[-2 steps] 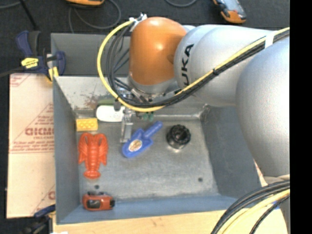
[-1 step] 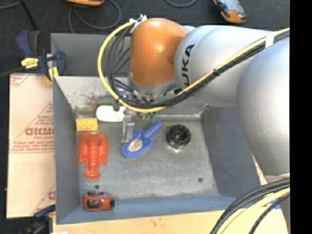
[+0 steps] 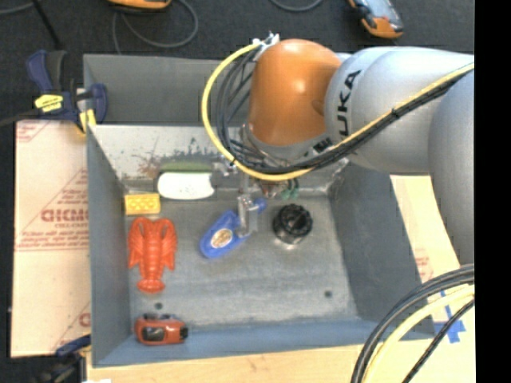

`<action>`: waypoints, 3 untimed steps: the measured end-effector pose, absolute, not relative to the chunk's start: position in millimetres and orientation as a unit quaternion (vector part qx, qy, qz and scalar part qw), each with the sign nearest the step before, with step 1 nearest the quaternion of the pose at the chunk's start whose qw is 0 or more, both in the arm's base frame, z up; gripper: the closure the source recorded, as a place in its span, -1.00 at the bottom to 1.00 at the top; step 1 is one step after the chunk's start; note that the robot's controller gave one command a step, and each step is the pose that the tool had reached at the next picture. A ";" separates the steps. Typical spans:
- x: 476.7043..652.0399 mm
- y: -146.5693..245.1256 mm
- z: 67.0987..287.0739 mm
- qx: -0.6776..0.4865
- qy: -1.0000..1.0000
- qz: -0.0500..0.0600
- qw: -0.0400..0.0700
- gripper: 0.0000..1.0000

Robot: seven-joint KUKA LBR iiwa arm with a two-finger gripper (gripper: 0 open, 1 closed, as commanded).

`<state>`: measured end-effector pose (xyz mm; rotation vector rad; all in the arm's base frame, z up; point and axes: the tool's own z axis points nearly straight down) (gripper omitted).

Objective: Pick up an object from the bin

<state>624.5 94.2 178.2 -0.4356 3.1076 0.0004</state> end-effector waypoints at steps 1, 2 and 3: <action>626.3 64.4 167.2 -0.122 0.992 -0.001 0.002 -1.00; 588.8 64.7 141.5 -0.165 0.986 0.000 0.003 -1.00; 574.9 59.5 136.0 -0.211 0.977 0.000 -0.002 -1.00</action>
Offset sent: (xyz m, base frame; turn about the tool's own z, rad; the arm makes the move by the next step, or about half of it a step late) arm -0.0661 -0.0382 -0.0563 -0.1426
